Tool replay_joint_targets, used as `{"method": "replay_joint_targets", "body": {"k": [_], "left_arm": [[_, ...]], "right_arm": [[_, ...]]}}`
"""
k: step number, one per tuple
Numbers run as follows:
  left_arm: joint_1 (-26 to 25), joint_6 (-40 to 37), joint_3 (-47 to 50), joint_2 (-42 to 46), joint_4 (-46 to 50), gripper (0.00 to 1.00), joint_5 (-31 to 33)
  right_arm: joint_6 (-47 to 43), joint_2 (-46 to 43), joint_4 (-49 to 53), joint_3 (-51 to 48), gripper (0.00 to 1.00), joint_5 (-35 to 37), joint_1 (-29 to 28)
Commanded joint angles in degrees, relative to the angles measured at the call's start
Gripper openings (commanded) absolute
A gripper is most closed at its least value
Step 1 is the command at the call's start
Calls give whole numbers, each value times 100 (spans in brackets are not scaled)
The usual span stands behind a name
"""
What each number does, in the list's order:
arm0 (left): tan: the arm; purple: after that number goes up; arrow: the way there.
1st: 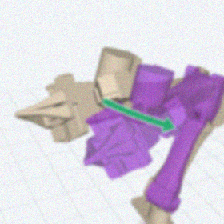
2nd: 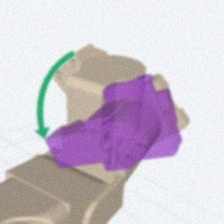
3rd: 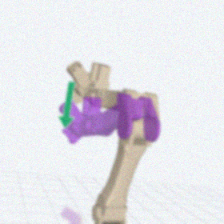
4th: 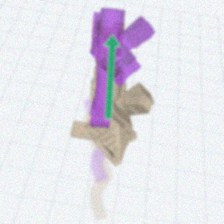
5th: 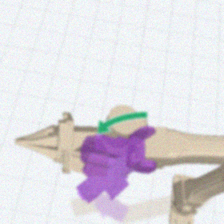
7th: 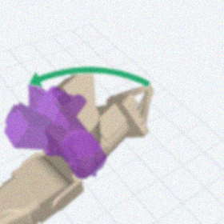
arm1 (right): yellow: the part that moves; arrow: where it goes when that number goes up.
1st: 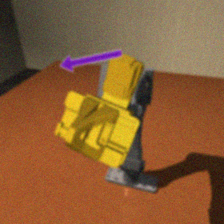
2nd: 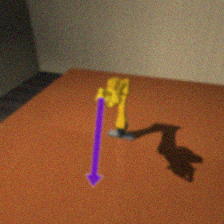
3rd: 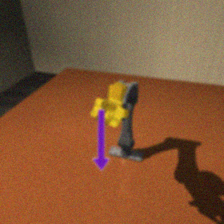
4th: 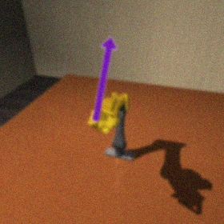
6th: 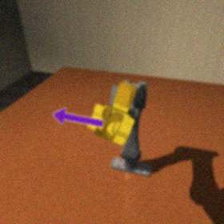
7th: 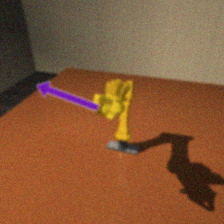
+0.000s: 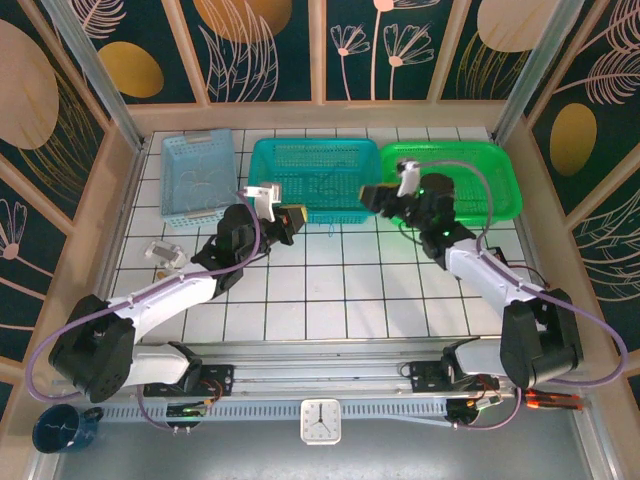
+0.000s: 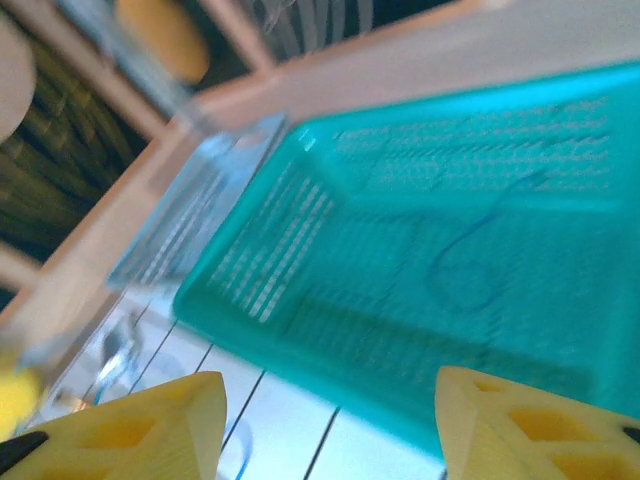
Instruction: Untangle the cables
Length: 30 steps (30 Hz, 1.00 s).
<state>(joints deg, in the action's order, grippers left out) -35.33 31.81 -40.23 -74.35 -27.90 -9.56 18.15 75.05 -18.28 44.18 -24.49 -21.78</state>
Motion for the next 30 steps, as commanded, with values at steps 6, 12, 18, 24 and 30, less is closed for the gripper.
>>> {"method": "replay_joint_targets", "body": {"k": [6, 12, 18, 24, 30], "left_arm": [[66, -166, -447, -163, 243, 0, 28], [61, -161, -482, -168, 252, 0, 15], [63, -129, -495, -203, 227, 0, 16], [62, -86, -500, -194, 172, 0, 20], [108, -45, -538, -184, 120, 0, -11]], "right_arm": [[-365, 41, -622, -583, 62, -319, -832], [-367, 110, -755, -556, 63, -224, -1065], [-325, 562, -965, -329, 62, -328, -1158], [-272, 927, -1255, -311, 54, -307, -1172], [-172, 962, -1360, -485, 0, -18, -1060]]}}
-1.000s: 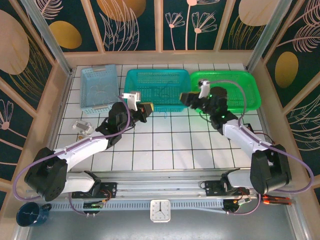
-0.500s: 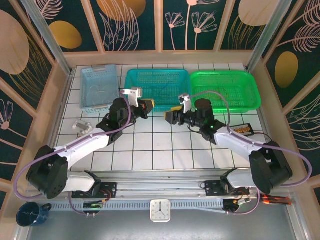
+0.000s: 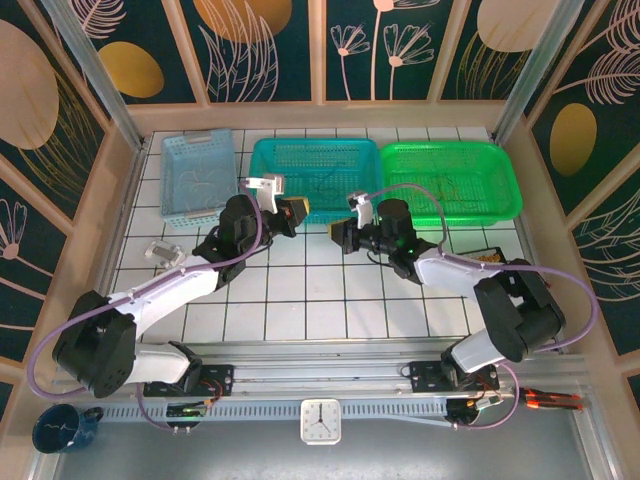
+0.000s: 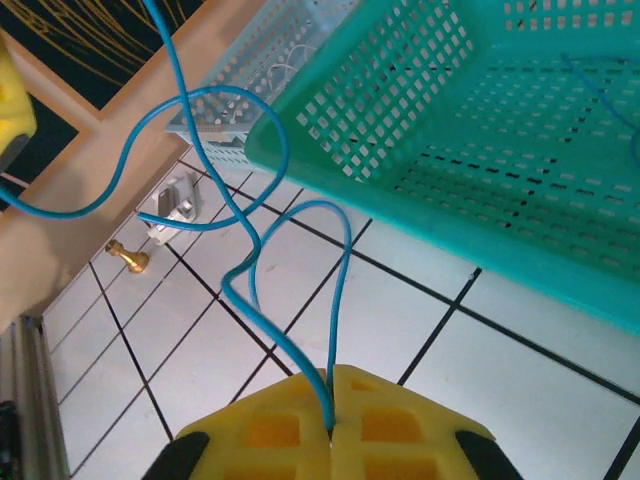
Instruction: Untangle the cables
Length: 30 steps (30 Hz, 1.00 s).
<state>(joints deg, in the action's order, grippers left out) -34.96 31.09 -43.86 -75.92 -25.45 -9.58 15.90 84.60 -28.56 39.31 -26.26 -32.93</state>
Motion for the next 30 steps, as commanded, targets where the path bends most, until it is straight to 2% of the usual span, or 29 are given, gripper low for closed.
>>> {"method": "replay_joint_targets", "body": {"k": [1, 4, 10, 21, 22, 24, 25, 27, 30], "left_arm": [[96, 52, -168, -24, -157, 0, -13], [212, 152, -188, -18, -273, 0, -76], [535, 283, -363, -9, -426, 0, -211], [789, 29, -1054, -325, -399, 0, -210], [805, -32, -1142, -388, -359, 0, -211], [832, -164, -1392, -527, -270, 0, -202], [846, -242, -1513, -611, -211, 0, -185], [901, -380, -1732, -771, -110, 0, -150], [1003, -561, -2045, -1030, -9, 0, -131]], "right_arm": [[69, -16, -336, -64, 0, 197, 90], [114, -31, -369, -297, 0, 277, 121], [333, 21, -607, -738, 0, 306, 572], [566, 92, -695, -688, 0, 155, 607], [580, 68, -651, -627, 6, 124, 608], [599, 23, -532, -501, 31, 128, 610], [599, -11, -472, -455, 40, 145, 610], [589, -72, -337, -382, 49, 229, 608], [563, -195, -104, -341, 53, 335, 633]]}}
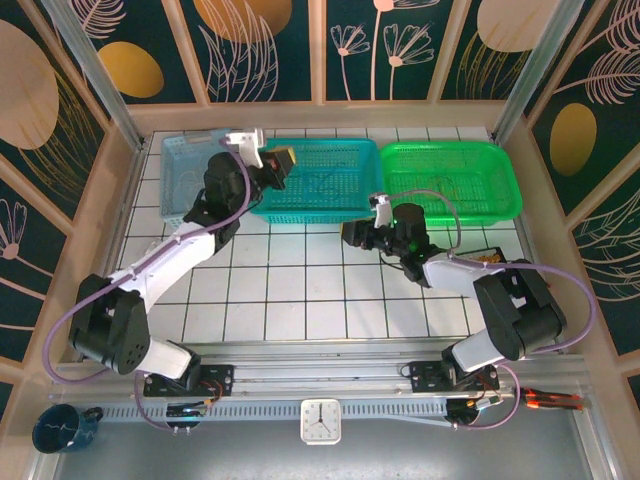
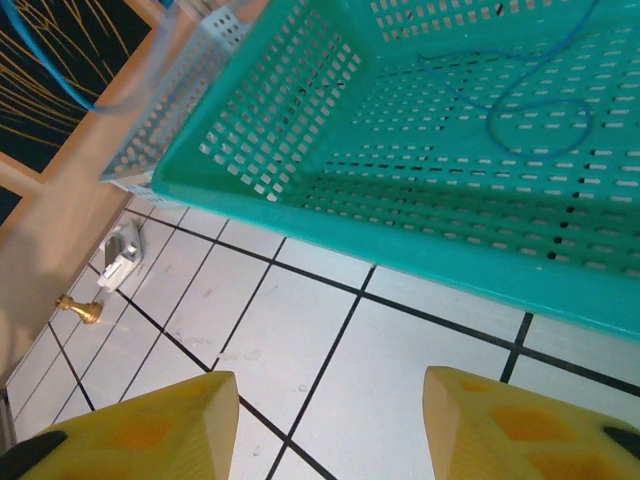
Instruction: Untangle the cables
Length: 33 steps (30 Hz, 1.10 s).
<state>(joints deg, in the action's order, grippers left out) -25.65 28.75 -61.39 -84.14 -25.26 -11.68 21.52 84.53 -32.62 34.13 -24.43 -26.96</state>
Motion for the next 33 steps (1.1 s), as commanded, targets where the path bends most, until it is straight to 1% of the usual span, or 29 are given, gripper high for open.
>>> {"method": "replay_joint_targets", "body": {"k": [1, 7, 12, 13, 14, 15, 16, 18, 19, 24, 26, 27, 28, 31, 33], "left_arm": [[118, -387, -388, -315, -4, 0, 53], [314, -588, -739, -805, 55, 0, 17], [357, -635, -887, -1192, -8, 0, -50], [363, -659, -925, -1267, -3, 3, -101], [359, -692, -949, -1333, 24, 20, -115], [361, -735, -966, -1371, 78, 43, -106], [367, -765, -964, -1373, 115, 63, -50], [376, -806, -892, -1319, 129, 88, 43], [382, -838, -846, -1274, 139, 98, 91], [401, -941, -692, -965, 347, 99, 204], [398, -959, -545, -772, 392, 99, 263], [403, -943, -437, -652, 404, 99, 316], [403, -937, -331, -537, 404, 99, 362], [403, -923, 163, -72, 383, 99, 566], [401, -908, 597, 328, 321, 99, 874]], "right_arm": [[2, -249, 372, 174, 54, 189, 56], [43, -886, 798, 11, 58, 397, 224], [-6, -1443, 1245, -55, 59, 494, 513], [-20, -1554, 1328, -59, 59, 504, 581], [-29, -1633, 1409, -51, 60, 517, 624], [-41, -1733, 1515, -34, 61, 554, 682], [-68, -1835, 1606, -17, 62, 585, 715], [-95, -1985, 1772, 8, 64, 642, 767], [-108, -2067, 1846, 23, 66, 686, 792], [-173, -2364, 2220, 118, 76, 981, 866], [-215, -2420, 2401, 176, 77, 1204, 870], [-235, -2446, 2482, 198, 84, 1330, 877], [-242, -2460, 2555, 216, 87, 1469, 879], [-204, -2518, 2691, 205, 89, 1979, 894], [-159, -2579, 2628, 106, 90, 2319, 895]]}}
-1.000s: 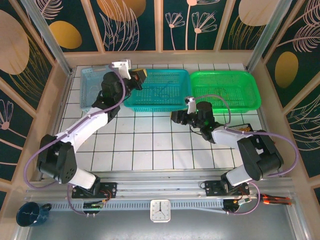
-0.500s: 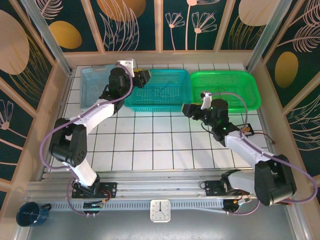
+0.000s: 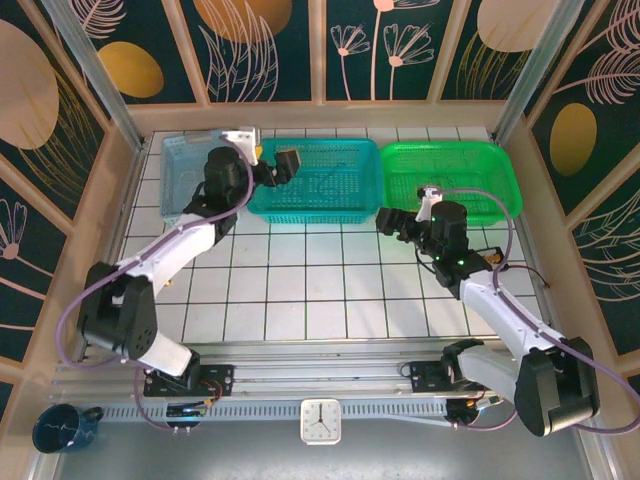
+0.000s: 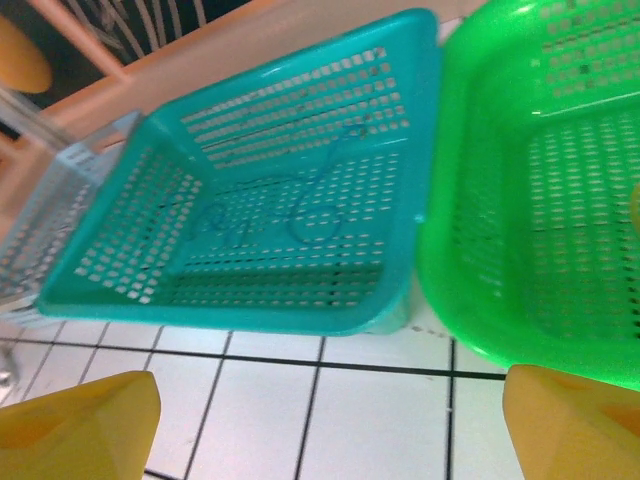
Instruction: Untangle the cables
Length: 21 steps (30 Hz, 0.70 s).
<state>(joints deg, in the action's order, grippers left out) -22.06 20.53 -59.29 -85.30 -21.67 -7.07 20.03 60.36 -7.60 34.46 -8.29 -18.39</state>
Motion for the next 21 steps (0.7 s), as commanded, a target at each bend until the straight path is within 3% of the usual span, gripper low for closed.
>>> {"method": "replay_joint_targets", "body": {"k": [1, 7, 11, 17, 21], "left_arm": [[43, -91, 628, 622, -89, 99, 569], [95, -387, 1977, 1978, -330, 99, 1816], [482, -567, 2552, 2598, -430, 99, 2367], [1189, -737, 3222, 2677, -983, 99, 2779], [1445, -1124, 3788, 2315, -1904, 99, 2938]], "right_arm": [[19, -174, 97, 25, 92, 863, 49], [-80, -23, -433, -384, 99, 1804, 216], [-191, 237, -1061, -662, 99, 2579, 326], [-463, 403, -1824, -967, 99, 2796, 736], [-849, 531, -2249, -1102, 99, 2876, 1029]]}}
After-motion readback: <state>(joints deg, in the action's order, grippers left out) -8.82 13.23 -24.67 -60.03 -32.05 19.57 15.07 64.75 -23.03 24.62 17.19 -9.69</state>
